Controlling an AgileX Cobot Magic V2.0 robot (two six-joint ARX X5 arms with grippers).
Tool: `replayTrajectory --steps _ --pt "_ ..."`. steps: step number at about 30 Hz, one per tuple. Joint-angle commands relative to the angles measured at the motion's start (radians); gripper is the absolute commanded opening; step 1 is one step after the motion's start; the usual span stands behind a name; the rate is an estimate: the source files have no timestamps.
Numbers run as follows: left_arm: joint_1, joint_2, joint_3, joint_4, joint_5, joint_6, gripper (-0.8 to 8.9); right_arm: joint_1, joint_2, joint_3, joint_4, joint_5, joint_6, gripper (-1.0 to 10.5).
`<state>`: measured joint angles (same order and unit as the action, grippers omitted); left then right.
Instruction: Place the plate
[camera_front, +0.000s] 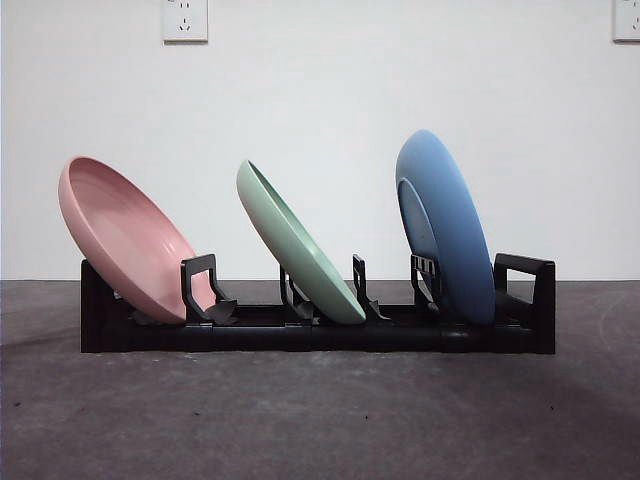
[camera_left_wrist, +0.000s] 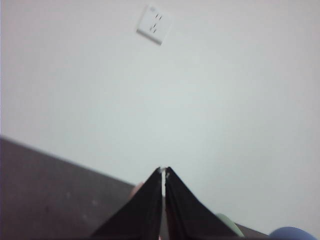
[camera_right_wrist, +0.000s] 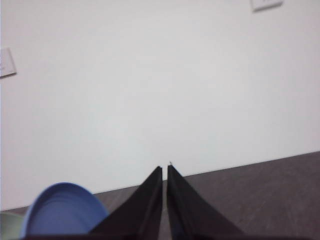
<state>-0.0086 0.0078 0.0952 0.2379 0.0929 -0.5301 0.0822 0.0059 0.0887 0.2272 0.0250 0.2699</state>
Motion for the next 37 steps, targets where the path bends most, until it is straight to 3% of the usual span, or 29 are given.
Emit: replayTrajectory --steps 1,5,9,16,22,27,29,31,37 --pt "0.001 0.024 0.134 -0.149 0.005 -0.058 0.11 0.0 0.023 0.118 -0.125 -0.024 0.037 0.2" --pt "0.001 0.108 0.343 -0.393 0.01 -0.016 0.11 0.0 0.099 0.295 -0.31 -0.067 0.036 0.2" --pt "0.001 0.229 0.546 -0.581 0.078 0.072 0.11 0.0 0.214 0.48 -0.499 -0.134 0.036 0.2" --pt "0.001 0.462 0.83 -0.898 0.153 0.141 0.11 0.0 0.452 0.75 -0.831 -0.267 0.03 0.2" --pt "0.001 0.666 1.019 -1.215 0.209 0.214 0.11 0.001 0.635 0.904 -1.084 -0.4 -0.02 0.2" --pt "0.001 0.798 1.115 -1.378 0.271 0.265 0.12 0.001 0.732 0.973 -1.196 -0.473 -0.051 0.3" --pt "0.001 0.827 1.128 -1.383 0.272 0.268 0.92 0.002 0.76 0.982 -1.205 -0.478 -0.055 1.5" --pt "0.001 0.85 1.129 -1.374 0.272 0.268 3.73 0.003 0.785 0.984 -1.208 -0.478 -0.066 3.7" --pt "0.001 0.858 1.129 -1.36 0.271 0.268 4.04 0.053 0.858 1.005 -1.209 -0.508 -0.041 3.5"
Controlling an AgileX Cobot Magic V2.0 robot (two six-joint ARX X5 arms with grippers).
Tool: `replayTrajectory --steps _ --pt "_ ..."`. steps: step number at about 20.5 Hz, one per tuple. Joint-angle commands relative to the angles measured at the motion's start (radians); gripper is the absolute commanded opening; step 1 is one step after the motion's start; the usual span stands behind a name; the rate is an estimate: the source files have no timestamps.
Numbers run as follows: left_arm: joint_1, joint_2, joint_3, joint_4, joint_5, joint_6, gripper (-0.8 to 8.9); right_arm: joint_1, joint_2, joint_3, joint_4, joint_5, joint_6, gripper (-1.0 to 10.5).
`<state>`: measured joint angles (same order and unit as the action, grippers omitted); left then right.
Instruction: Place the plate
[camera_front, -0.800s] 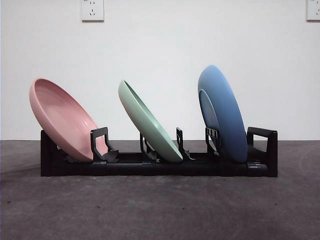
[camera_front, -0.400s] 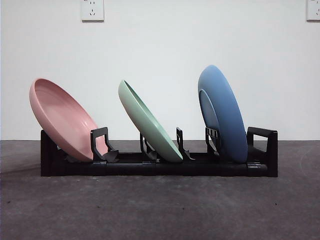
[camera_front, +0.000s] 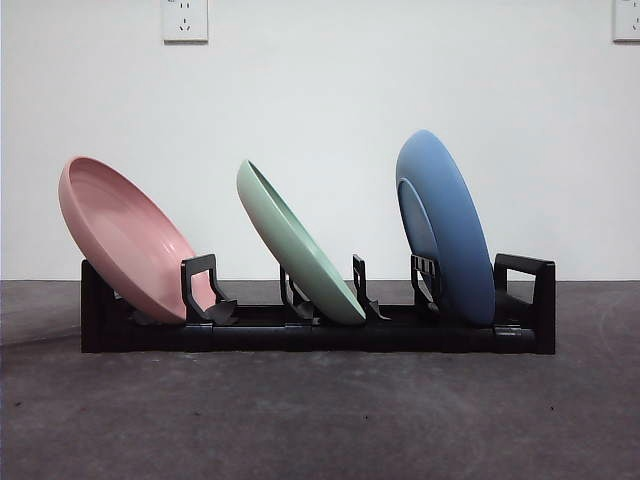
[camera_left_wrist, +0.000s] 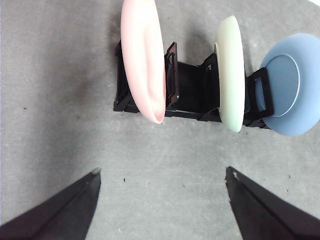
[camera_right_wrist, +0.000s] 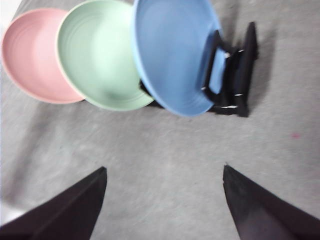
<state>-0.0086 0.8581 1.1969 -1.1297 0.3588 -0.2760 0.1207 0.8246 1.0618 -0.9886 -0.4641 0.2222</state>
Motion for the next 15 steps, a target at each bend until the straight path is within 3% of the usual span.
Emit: replayTrajectory --steps 1,8,15 --pt "0.001 0.007 0.027 0.007 0.006 0.014 4.04 0.027 0.087 0.055 0.007 -0.031 0.008 3.3" --pt "0.001 0.008 0.027 0.007 0.005 0.014 4.04 0.09 0.463 0.288 0.048 -0.036 -0.029 3.3" --pt "0.001 0.007 0.027 0.007 0.005 0.034 4.04 0.146 0.718 0.476 0.121 -0.036 -0.069 3.3"
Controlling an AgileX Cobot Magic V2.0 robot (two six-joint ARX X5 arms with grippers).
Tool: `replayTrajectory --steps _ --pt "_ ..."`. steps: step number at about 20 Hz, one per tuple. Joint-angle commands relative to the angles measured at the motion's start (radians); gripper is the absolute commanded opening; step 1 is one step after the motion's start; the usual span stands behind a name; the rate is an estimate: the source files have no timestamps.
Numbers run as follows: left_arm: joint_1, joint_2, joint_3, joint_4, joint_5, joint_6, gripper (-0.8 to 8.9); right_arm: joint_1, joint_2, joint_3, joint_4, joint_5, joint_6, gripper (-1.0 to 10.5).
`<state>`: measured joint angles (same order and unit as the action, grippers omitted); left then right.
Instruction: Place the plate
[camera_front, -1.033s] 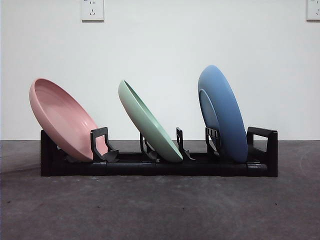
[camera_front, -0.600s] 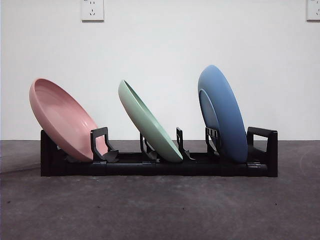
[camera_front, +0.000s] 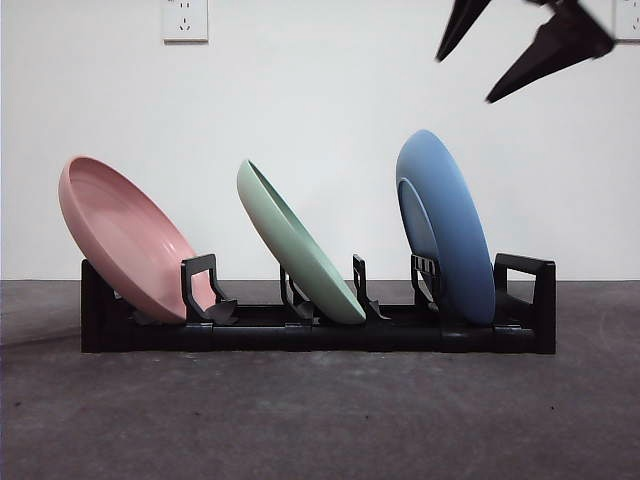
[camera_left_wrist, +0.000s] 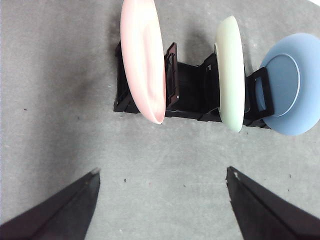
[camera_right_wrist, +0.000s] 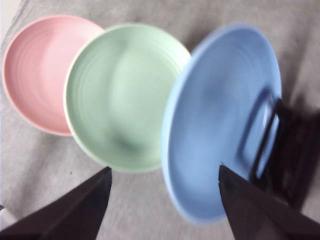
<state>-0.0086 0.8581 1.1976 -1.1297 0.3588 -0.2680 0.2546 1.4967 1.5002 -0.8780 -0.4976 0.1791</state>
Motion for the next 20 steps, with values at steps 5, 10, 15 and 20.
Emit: replayTrajectory --steps 5,10,15,20 --pt "0.001 0.007 0.026 0.007 0.005 0.026 4.04 0.043 0.152 0.08 0.03 -0.002 -0.035 2.8" --pt "0.001 0.007 0.026 0.007 0.005 0.026 4.04 0.074 0.204 0.08 0.065 0.001 -0.035 1.5" --pt "0.001 0.008 0.026 0.0 0.005 0.026 4.04 0.078 0.208 0.084 0.059 0.001 -0.034 0.1" --pt "0.001 0.007 0.026 0.0 0.005 0.026 4.04 0.076 0.183 0.161 -0.026 -0.053 -0.032 0.1"
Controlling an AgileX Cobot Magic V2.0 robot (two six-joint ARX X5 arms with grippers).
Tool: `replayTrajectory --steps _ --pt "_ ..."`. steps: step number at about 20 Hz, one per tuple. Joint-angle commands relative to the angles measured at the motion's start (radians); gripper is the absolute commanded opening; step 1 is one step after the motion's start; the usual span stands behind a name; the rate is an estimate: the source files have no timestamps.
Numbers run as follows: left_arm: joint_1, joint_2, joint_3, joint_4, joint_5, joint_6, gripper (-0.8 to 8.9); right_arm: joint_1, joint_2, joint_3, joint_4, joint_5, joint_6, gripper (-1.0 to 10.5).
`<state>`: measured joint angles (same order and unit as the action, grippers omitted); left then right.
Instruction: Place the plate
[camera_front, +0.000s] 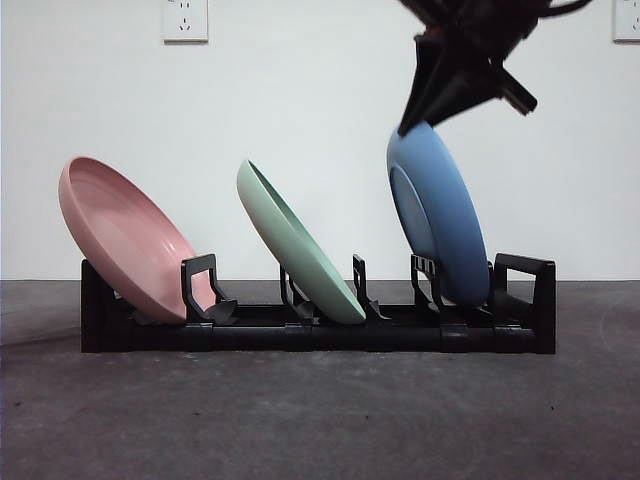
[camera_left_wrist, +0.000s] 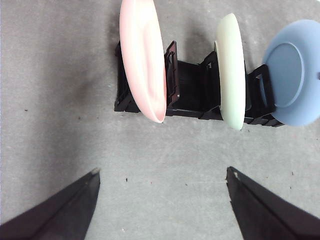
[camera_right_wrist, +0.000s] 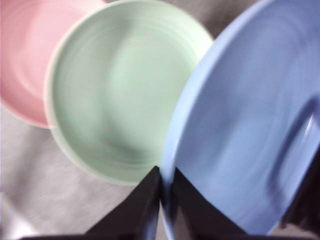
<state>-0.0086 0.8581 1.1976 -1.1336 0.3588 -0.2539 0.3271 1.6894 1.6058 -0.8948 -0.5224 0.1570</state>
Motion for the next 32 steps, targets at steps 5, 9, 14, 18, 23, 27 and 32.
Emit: replayTrajectory --steps 5,9,14,18,23,27,32 --pt "0.001 0.008 0.026 0.004 0.005 0.011 4.04 0.003 -0.081 0.192 -0.154 -0.221 -0.011 0.1" --pt "0.001 0.008 0.026 0.004 0.005 0.011 4.04 0.017 -0.187 0.193 -0.162 -0.378 -0.072 0.1" --pt "0.001 0.007 0.026 0.003 0.005 0.011 4.04 0.092 -0.448 0.056 -0.041 -0.332 -0.086 0.1" --pt "0.001 0.007 0.026 0.003 0.005 0.011 4.04 0.164 -0.729 -0.253 0.141 -0.204 -0.086 0.1" --pt "0.001 0.008 0.026 0.004 0.005 0.012 4.04 0.299 -1.032 -0.628 0.285 0.009 -0.036 0.1" --pt "0.001 0.01 0.026 0.004 0.005 0.011 4.04 0.479 -1.109 -0.805 0.226 0.178 -0.05 0.1" --pt "0.001 0.013 0.026 0.005 0.005 0.012 4.04 0.798 -0.984 -0.839 0.101 0.488 -0.193 0.1"
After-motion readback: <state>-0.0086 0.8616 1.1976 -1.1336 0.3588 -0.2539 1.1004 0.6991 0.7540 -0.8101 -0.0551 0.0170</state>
